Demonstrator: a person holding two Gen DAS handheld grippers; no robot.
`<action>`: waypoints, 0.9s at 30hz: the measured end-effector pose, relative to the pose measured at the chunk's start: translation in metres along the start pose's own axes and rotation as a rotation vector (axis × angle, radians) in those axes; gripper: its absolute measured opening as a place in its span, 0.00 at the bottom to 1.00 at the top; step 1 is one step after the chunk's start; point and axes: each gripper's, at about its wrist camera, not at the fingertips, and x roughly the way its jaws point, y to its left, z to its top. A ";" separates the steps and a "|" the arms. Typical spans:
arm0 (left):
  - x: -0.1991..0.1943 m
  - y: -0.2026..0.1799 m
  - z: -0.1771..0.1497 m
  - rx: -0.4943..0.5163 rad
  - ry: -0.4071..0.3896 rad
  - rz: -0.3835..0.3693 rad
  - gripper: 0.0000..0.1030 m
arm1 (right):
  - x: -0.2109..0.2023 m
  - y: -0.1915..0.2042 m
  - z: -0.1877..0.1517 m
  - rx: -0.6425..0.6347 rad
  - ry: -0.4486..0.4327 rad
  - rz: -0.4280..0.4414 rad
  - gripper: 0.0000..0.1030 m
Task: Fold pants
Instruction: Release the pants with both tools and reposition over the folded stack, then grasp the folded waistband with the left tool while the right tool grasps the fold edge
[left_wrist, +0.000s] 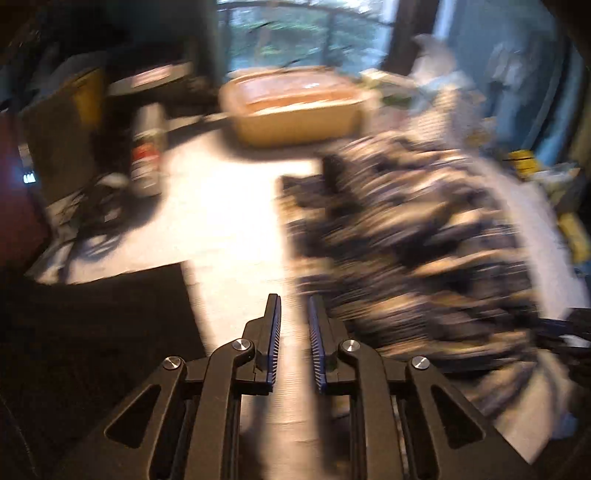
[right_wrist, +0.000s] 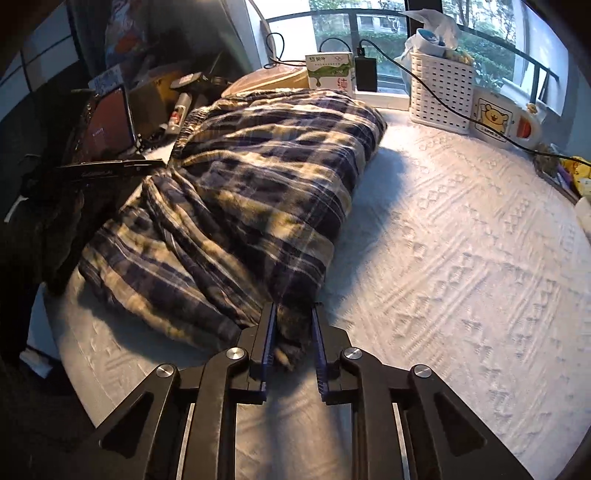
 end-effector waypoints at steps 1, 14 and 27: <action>-0.002 0.005 0.000 -0.016 -0.001 -0.009 0.15 | -0.002 -0.001 -0.002 -0.002 0.006 -0.002 0.18; -0.005 -0.031 0.056 0.121 -0.113 -0.144 0.47 | -0.029 -0.051 0.049 0.040 -0.139 -0.036 0.63; 0.043 -0.015 0.071 0.071 -0.074 -0.073 0.17 | 0.039 -0.075 0.131 0.066 -0.154 0.017 0.27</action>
